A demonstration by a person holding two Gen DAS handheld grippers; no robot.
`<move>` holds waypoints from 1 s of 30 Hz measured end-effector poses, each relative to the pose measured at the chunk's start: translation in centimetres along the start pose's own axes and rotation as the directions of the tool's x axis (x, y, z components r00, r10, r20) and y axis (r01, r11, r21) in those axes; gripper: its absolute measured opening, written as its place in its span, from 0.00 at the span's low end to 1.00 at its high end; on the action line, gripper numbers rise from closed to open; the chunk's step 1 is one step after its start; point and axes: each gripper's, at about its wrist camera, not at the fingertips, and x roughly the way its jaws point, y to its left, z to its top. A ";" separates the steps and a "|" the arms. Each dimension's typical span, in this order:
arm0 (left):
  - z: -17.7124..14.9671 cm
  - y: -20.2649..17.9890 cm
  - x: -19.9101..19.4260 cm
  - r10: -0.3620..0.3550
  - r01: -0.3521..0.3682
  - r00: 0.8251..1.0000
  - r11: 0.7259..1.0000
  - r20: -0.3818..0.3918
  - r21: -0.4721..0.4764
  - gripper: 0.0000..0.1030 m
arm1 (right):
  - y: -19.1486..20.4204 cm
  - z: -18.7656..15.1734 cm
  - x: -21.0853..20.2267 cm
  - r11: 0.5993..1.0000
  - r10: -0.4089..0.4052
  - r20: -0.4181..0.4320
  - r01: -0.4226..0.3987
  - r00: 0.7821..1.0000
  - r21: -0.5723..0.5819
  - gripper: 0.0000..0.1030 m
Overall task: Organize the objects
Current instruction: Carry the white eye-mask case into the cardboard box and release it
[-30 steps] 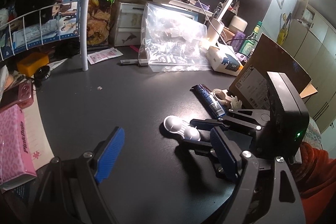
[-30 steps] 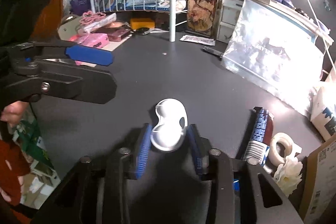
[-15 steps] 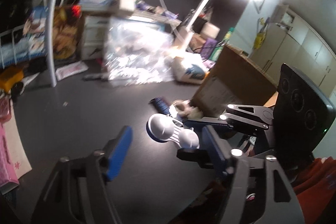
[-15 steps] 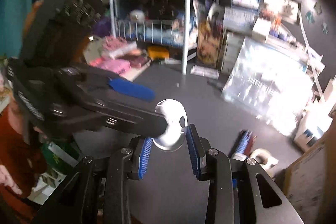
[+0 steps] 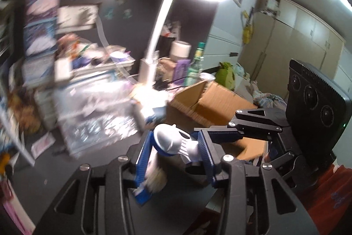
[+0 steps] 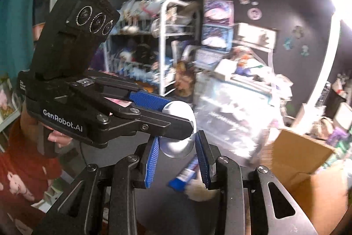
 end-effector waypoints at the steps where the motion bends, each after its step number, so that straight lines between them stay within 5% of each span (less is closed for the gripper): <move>1: 0.9 -0.7 0.8 -0.012 0.012 1.000 1.000 -0.012 0.009 0.39 | -1.1 0.1 -0.8 1.000 -0.015 -0.004 0.015 1.000 0.010 0.28; 9: 4.6 -4.6 8.2 -0.092 0.098 0.985 0.995 -0.148 0.033 0.39 | -8.0 -1.1 -4.4 0.991 -0.078 -0.118 0.089 0.990 0.095 0.28; 14: 4.9 -5.8 10.8 -0.054 0.067 0.975 0.996 -0.215 0.057 0.39 | -10.6 -2.1 -4.1 0.988 -0.056 -0.206 0.084 0.977 0.127 0.28; 16: 4.8 -6.0 11.5 -0.020 0.040 0.971 0.996 -0.240 0.078 0.51 | -11.0 -2.4 -3.7 0.988 -0.044 -0.233 0.078 0.971 0.136 0.30; 17: 4.8 -5.9 11.6 -0.006 0.027 0.971 0.996 -0.239 0.084 0.64 | -11.2 -2.5 -3.2 0.989 -0.029 -0.268 0.066 0.963 0.132 0.42; 19: 4.9 -5.5 11.2 -0.004 0.020 0.976 0.997 -0.220 0.071 0.70 | -11.2 -2.8 -2.9 0.990 -0.039 -0.282 0.076 0.958 0.119 0.56; 23: 5.2 -4.8 9.5 0.000 0.009 0.984 0.999 -0.177 0.052 0.79 | -12.0 -2.7 -2.9 0.989 -0.068 -0.285 0.101 0.956 0.104 0.56; 30: 4.8 -3.4 5.1 0.061 -0.056 0.993 0.997 -0.099 0.046 0.79 | -12.3 -2.6 -3.3 0.986 -0.066 -0.275 0.106 0.959 0.131 0.56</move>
